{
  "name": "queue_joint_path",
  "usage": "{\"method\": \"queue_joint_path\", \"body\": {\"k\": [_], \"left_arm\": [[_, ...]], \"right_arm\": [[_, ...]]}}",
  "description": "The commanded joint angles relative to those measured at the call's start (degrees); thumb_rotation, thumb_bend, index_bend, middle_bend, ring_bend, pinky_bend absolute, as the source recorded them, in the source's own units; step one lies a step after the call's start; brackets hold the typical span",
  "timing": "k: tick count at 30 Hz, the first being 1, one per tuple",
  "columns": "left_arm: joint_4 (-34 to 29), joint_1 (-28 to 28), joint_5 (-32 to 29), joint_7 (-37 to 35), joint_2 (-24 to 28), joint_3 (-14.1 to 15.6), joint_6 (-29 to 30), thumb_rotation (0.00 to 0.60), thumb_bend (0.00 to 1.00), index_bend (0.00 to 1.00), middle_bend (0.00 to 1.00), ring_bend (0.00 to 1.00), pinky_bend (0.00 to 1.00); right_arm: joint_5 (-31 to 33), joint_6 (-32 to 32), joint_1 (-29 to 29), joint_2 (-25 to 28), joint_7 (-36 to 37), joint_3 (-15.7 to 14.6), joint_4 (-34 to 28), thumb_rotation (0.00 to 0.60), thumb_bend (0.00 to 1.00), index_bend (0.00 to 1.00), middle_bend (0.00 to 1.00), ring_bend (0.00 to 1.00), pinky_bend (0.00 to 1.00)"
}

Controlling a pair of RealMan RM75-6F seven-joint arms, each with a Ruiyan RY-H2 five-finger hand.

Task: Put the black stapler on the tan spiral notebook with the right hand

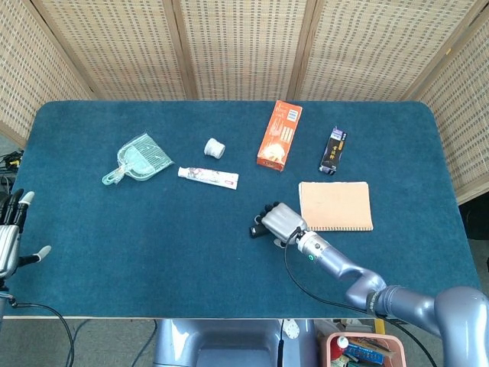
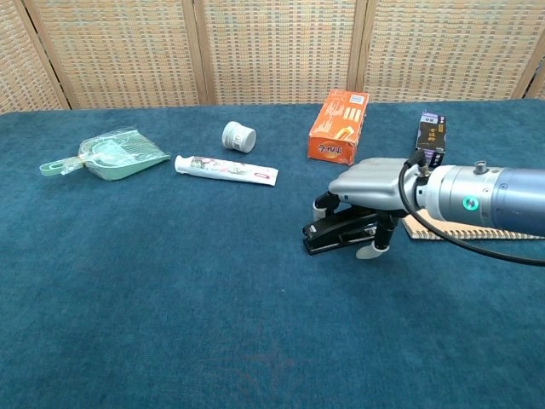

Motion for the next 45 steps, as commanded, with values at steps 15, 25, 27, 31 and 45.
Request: {"method": "queue_joint_path", "body": {"k": [15,25,27,31,45], "left_arm": [[0.02,-0.19,-0.92,-0.21,0.14,0.01,-0.75,0.600,0.00,0.00,0.00,0.00,0.00],[-0.28,-0.45,-0.75,0.41,-0.06,0.31,-1.08,0.600,0.00,0.00,0.00,0.00,0.00],[-0.34,-0.49,-0.62,0.55,-0.11,0.37,-1.04,0.600,0.00,0.00,0.00,0.00,0.00],[-0.60,-0.61,-0.24,0.99,-0.22,0.55,-0.96,0.600,0.00,0.00,0.00,0.00,0.00],[-0.38,-0.94,-0.62,1.07,-0.46,0.59,-1.53,0.600,0.00,0.00,0.00,0.00,0.00]], "right_arm": [[-3.79,10.93,-0.13,5.36,4.14,-1.07,-4.00,0.600,0.43,0.56,0.57,0.45,0.47],[0.38,13.26,-3.56,18.30,-1.23,-0.15,-10.59,0.600,0.43,0.56,0.57,0.45,0.47],[2.12,11.95,-4.04,18.08,-1.86,-0.73,-8.85,0.600,0.43,0.56,0.57,0.45,0.47],[4.42,8.78,-4.62,15.05,-0.49,-2.53,-3.09,0.600,0.43,0.56,0.57,0.45,0.47],[4.83,3.44,-4.05,6.20,1.04,-5.74,12.08,0.600,0.21,0.22,0.07,0.07,0.22]]}}
